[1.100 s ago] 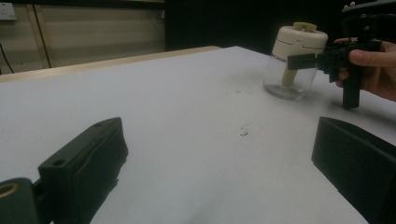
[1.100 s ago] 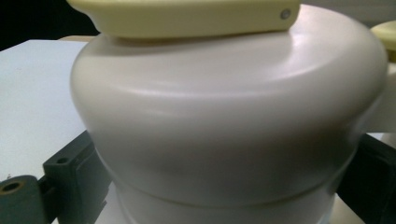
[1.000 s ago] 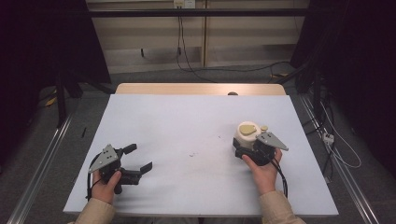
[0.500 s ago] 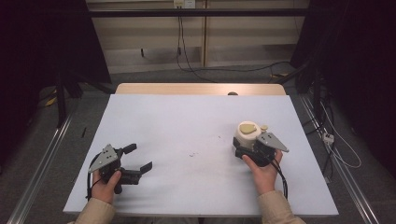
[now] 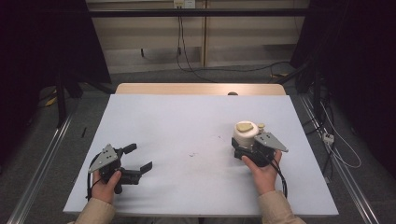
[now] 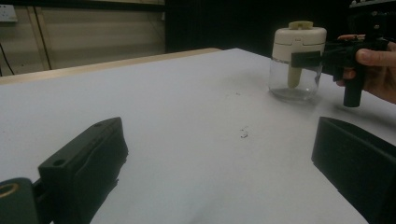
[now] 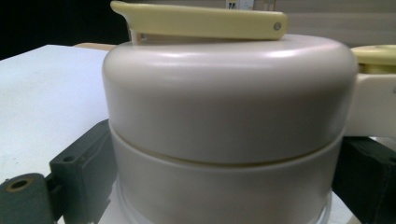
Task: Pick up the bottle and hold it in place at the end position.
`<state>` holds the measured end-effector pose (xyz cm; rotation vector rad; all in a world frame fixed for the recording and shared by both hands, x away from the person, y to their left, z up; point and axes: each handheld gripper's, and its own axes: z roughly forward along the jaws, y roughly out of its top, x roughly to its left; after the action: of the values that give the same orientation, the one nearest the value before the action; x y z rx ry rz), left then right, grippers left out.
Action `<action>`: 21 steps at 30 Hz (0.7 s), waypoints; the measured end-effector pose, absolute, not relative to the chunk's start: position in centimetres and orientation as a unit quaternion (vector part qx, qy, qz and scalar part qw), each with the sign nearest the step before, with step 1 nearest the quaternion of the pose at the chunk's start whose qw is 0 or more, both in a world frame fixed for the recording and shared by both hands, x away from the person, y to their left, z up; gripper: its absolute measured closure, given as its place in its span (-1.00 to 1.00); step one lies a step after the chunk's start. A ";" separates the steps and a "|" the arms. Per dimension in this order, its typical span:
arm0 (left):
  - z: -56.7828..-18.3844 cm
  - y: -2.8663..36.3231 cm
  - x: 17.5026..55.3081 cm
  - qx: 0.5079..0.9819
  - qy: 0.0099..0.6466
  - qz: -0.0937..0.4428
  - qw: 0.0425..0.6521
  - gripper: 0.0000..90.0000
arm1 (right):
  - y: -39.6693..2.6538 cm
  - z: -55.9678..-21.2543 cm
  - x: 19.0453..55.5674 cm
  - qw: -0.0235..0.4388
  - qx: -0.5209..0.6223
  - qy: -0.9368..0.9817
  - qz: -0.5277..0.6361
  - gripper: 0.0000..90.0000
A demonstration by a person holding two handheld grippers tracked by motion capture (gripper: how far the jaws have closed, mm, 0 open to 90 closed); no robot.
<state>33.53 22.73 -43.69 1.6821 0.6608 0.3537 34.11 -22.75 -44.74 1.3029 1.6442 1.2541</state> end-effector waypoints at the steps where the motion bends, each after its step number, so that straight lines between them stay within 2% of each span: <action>1: -43.7 22.7 33.5 0.727 0.286 0.153 0.605 -0.94 | -22.7 -44.7 34.1 0.340 0.500 0.634 0.482 -0.86; 18: -43.7 22.6 33.5 0.730 0.282 0.154 0.604 -0.94 | -22.5 -45.4 33.7 0.322 0.528 0.627 0.473 -0.92; 21: -43.7 22.7 33.5 0.731 0.281 0.155 0.602 -0.94 | -22.3 -45.3 33.8 0.328 0.530 0.624 0.472 -0.88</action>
<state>33.55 22.66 -43.67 1.6924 0.6505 0.3589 33.79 -22.31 -45.31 1.3879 1.6327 1.2362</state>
